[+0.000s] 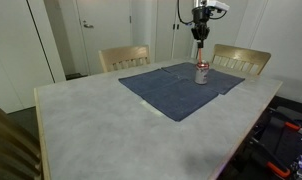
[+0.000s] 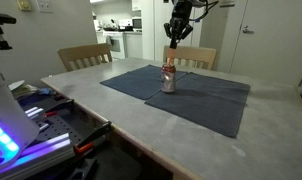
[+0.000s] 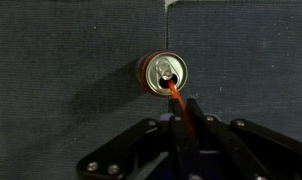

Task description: Remove the straw from the can and put it on the table

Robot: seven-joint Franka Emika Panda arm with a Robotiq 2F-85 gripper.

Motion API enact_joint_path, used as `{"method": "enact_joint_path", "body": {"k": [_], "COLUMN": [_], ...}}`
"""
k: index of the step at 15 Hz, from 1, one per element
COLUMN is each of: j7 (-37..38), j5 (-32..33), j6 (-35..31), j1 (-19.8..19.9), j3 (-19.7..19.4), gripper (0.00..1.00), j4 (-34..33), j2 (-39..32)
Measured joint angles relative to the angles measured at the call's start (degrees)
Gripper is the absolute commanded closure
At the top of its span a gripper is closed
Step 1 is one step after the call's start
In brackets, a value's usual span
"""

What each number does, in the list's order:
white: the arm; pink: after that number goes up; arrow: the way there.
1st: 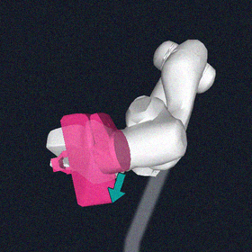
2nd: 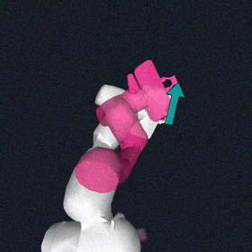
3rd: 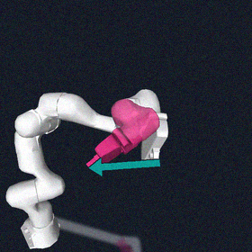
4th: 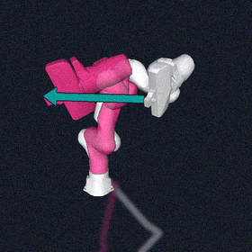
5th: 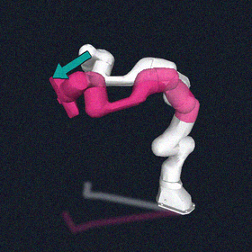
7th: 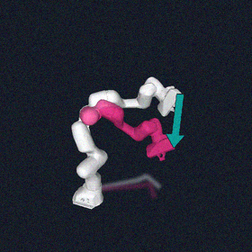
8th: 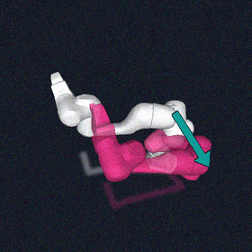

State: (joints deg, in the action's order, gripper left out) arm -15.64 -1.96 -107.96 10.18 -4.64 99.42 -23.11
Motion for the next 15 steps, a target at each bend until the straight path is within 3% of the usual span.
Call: {"method": "enact_joint_path", "body": {"k": [15], "j7": [4.26], "j5": [3.06], "j6": [2.95], "j1": [-0.02], "j3": [-1.88], "gripper": [0.98], "j4": [-0.17], "j2": [3.97]}}
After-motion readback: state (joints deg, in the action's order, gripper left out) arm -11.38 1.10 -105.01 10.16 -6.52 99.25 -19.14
